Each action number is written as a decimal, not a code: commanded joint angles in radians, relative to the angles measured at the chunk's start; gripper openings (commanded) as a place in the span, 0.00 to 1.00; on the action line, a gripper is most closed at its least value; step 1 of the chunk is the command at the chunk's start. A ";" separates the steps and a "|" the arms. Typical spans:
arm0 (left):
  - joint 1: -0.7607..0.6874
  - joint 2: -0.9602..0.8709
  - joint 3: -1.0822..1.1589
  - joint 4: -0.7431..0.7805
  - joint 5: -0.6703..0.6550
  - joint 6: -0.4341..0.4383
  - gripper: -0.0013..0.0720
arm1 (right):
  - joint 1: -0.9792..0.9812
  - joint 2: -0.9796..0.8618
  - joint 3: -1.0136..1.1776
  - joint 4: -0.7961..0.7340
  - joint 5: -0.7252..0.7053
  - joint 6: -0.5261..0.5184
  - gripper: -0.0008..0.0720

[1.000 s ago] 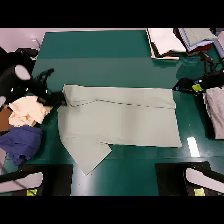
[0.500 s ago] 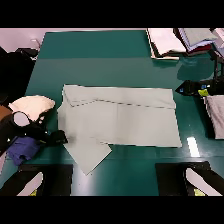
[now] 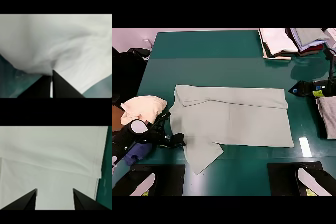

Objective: Fold the shirts.

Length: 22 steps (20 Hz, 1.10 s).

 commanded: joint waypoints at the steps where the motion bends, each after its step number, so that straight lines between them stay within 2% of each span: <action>1: -0.030 0.002 0.043 0.016 -0.025 0.017 0.06 | -0.055 0.002 -0.006 -0.039 0.141 -0.011 0.70; 4: -0.030 0.002 0.085 0.053 -0.059 0.032 0.06 | -0.172 0.051 -0.131 -0.190 0.267 -0.011 0.70; 6: -0.030 0.002 0.105 0.055 -0.056 0.051 0.06 | -0.255 0.095 -0.290 -0.239 0.274 -0.011 0.75; 7: -0.030 0.002 0.114 0.059 -0.055 0.051 0.06 | -0.297 0.105 -0.372 -0.234 0.268 -0.011 0.82; 9: -0.030 0.002 0.127 0.063 -0.054 0.051 0.06 | -0.352 0.101 -0.523 -0.233 0.236 -0.011 0.81; 12: -0.030 0.002 0.129 0.063 -0.053 0.051 0.06 | -0.372 0.051 -0.636 -0.184 0.190 -0.030 0.72; 14: -0.030 0.002 0.129 0.063 -0.052 0.051 0.06 | -0.355 0.013 -0.647 -0.102 0.141 -0.045 0.71; 17: -0.030 0.002 0.132 0.067 -0.055 0.055 0.06 | -0.282 -0.037 -0.616 -0.045 0.104 -0.044 0.56; 18: -0.030 0.002 0.142 0.080 -0.059 0.055 0.05 | -0.246 -0.045 -0.598 -0.044 0.100 -0.044 0.38; 19: -0.030 0.002 0.160 0.103 -0.072 0.052 0.05 | -0.215 -0.046 -0.579 -0.055 0.093 -0.044 0.26; 22: -0.030 0.003 0.196 0.141 -0.122 0.051 0.05 | -0.147 0.002 -0.537 -0.062 0.080 -0.044 0.03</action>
